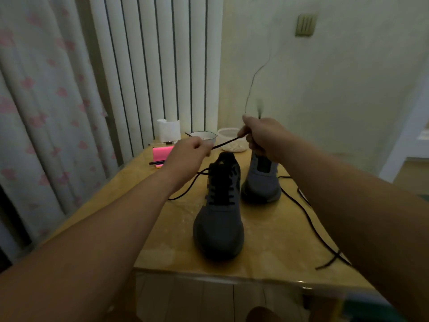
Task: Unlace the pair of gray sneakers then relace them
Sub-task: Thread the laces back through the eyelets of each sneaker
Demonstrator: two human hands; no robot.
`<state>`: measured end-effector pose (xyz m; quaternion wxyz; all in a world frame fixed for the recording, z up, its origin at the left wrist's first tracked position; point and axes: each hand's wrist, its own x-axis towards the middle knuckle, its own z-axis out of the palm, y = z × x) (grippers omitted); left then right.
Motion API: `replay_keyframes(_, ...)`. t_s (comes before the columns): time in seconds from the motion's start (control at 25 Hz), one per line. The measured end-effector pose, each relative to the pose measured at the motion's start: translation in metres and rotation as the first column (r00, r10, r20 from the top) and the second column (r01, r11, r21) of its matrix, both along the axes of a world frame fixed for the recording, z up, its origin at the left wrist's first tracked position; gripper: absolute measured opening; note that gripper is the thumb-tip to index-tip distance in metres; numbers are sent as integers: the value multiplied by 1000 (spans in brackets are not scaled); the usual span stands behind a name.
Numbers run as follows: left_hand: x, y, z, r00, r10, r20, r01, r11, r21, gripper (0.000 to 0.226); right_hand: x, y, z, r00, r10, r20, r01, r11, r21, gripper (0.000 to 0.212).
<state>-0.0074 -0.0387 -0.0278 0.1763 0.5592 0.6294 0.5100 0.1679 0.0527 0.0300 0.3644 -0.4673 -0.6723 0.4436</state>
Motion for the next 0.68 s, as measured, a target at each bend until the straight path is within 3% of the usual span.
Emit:
replay_keyframes(0.12, -12, 6, -14, 984, 117, -135, -121, 993, -15, 31, 15, 10, -19, 988, 43, -150, -57, 994, -95, 35)
replay_keyframes(0.2, -14, 11, -21, 956, 189, -224, -195, 981, -2, 30, 13, 10, -22, 955, 80, -285, -114, 988, -107, 23)
replay_keyframes(0.28, -10, 13, -25, 917, 248, -312, -244, 968, 51, 24, 10, 11, -21, 937, 124, -326, -164, 982, -95, 17)
replay_keyframes(0.36, 1, 15, -22, 931, 208, -299, -179, 976, 123, 15, 6, 9, -23, 959, 181, -218, -195, 980, -42, 15)
replay_keyframes(0.44, 17, 18, -8, 991, 32, -132, -18, 994, 105, 33, -3, 4, -28, 969, 241, -58, -238, 970, 54, 9)
replay_keyframes(0.52, 28, 22, 4, 995, -98, -4, 98, 995, 30, 36, -11, 1, -32, 975, 218, 39, -222, 955, 196, 7)
replay_keyframes(0.6, 29, 24, 7, 991, -131, -28, 130, 991, -16, 31, -10, 3, -33, 984, 161, 74, -176, 942, 287, 8)
replay_keyframes(0.68, 24, 24, 1, 987, -122, -105, 119, 992, -31, 28, -5, 6, -36, 978, 200, 65, -210, 947, 242, 11)
